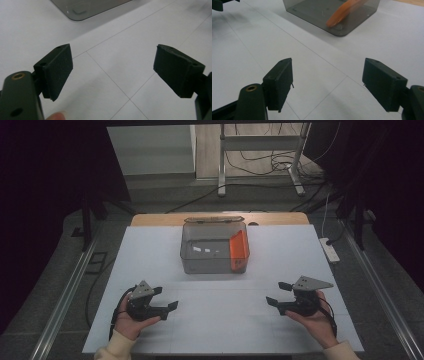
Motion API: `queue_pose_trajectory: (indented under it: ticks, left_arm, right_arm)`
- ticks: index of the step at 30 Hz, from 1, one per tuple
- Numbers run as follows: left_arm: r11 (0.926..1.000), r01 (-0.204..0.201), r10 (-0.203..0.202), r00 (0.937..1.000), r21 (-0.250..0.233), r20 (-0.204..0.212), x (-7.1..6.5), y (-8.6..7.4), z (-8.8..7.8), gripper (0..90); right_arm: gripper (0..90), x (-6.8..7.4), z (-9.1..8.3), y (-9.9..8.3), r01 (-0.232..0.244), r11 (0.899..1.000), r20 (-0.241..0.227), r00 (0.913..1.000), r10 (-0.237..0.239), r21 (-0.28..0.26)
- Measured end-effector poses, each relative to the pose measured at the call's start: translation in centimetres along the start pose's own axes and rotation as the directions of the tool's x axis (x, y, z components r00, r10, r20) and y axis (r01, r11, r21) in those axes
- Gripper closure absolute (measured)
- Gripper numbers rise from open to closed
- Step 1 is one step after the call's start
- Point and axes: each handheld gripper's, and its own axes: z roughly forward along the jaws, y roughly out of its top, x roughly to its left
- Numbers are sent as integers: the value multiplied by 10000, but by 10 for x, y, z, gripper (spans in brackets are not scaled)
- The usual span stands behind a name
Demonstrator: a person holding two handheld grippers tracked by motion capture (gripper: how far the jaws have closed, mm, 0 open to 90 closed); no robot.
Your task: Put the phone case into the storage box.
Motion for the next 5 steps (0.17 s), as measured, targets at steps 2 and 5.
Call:
queue_pose_trajectory:
  ticks: [2, 5]
  left_arm:
    - [10000, 2, -2, 10000, 30, 10, 0, 0, 0, 160]
    - [10000, -18, 18, 10000, 86, 28, 0, 0, 2, 159]
  right_arm:
    - [247, 0, 0, 0, -18, 9999, -4, 10000, 18, -100]
    - [247, 0, -1, 0, 12, 9998, -31, 10000, -13, -196]
